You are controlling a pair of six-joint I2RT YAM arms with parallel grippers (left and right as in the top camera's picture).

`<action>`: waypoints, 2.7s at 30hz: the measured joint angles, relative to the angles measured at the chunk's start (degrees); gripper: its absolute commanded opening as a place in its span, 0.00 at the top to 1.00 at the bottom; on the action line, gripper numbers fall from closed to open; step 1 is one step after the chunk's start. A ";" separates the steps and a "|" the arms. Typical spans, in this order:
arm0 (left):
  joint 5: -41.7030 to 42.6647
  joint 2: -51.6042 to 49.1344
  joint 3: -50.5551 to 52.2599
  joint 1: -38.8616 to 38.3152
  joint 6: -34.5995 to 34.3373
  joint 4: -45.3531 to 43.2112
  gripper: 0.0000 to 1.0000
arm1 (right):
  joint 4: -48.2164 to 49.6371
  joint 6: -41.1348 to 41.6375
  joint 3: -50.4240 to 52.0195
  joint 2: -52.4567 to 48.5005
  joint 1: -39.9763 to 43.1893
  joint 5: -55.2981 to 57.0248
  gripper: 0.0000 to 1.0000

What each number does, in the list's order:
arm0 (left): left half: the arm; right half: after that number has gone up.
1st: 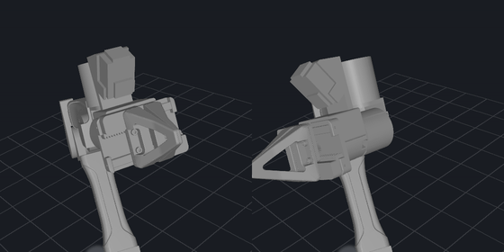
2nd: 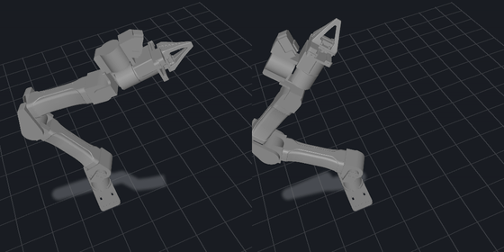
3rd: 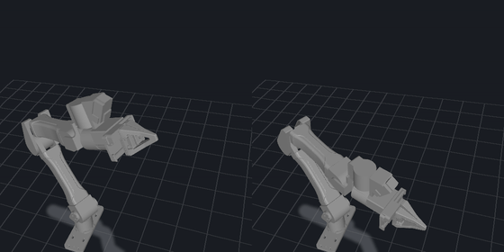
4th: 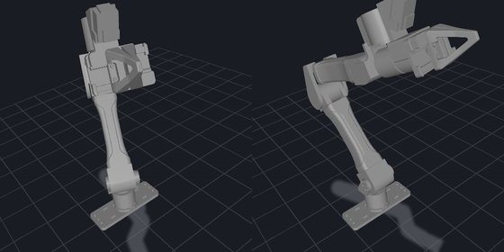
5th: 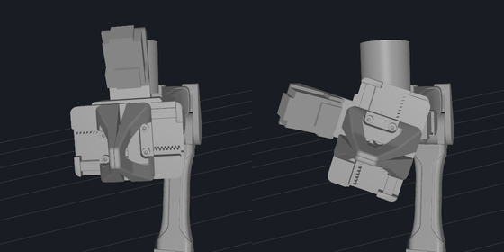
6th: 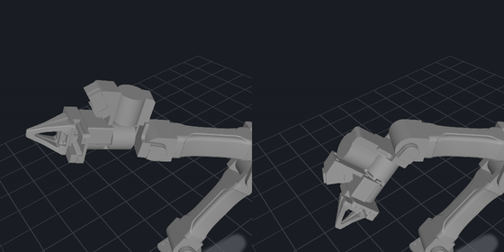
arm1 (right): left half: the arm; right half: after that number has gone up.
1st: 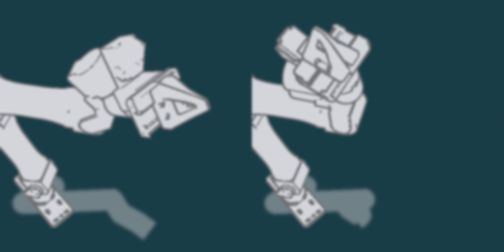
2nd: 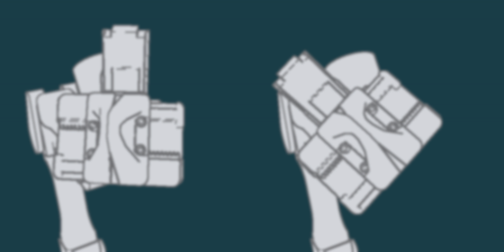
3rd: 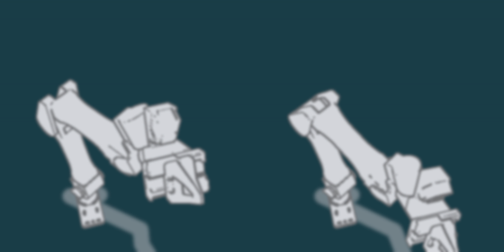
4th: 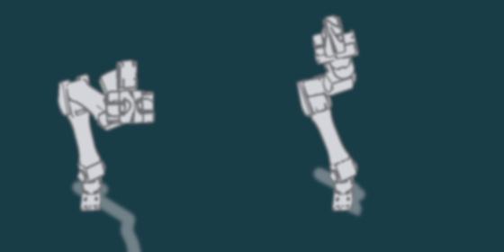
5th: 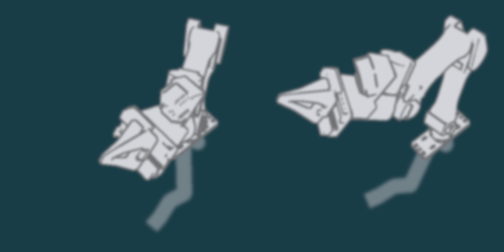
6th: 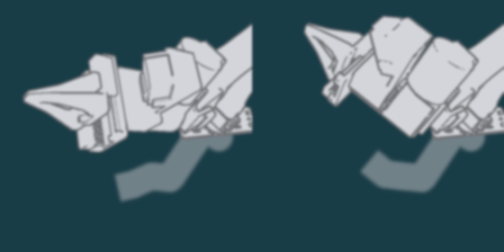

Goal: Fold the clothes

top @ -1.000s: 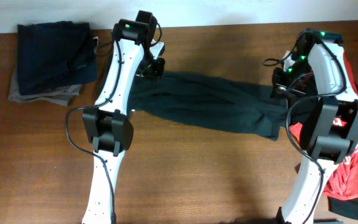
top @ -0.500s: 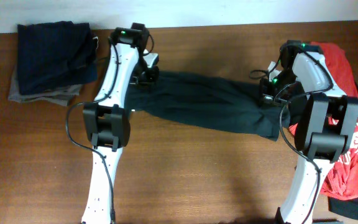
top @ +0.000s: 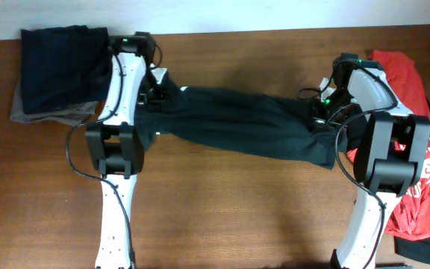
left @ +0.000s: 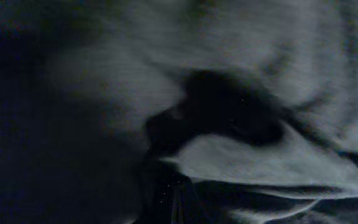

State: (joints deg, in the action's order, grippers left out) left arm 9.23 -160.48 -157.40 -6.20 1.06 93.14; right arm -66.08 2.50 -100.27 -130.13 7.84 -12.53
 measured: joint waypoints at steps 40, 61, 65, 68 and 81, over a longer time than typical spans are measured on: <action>-6.56 7.26 -9.75 4.68 -2.38 1.77 0.01 | -17.46 -4.72 -19.87 -0.66 9.35 8.61 0.01; -6.71 7.26 -9.75 4.68 -2.38 1.79 0.01 | -7.89 -14.97 -2.84 -0.76 13.07 -11.69 0.01; -6.71 7.26 -9.75 4.68 -2.38 1.81 0.01 | -4.87 -14.99 -1.44 -0.68 13.07 -10.62 0.01; -6.71 7.26 -9.75 4.68 -2.38 1.84 0.01 | -2.58 -15.04 -1.05 -0.33 13.11 -10.03 0.01; -6.71 7.26 -9.75 4.68 -2.38 2.01 0.01 | 1.36 -17.97 -1.18 -0.11 16.11 -19.37 0.01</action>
State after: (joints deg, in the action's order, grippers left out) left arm 2.52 -153.23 -167.15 -1.52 -1.32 95.15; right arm -64.73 -15.46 -101.45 -130.23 23.94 -31.90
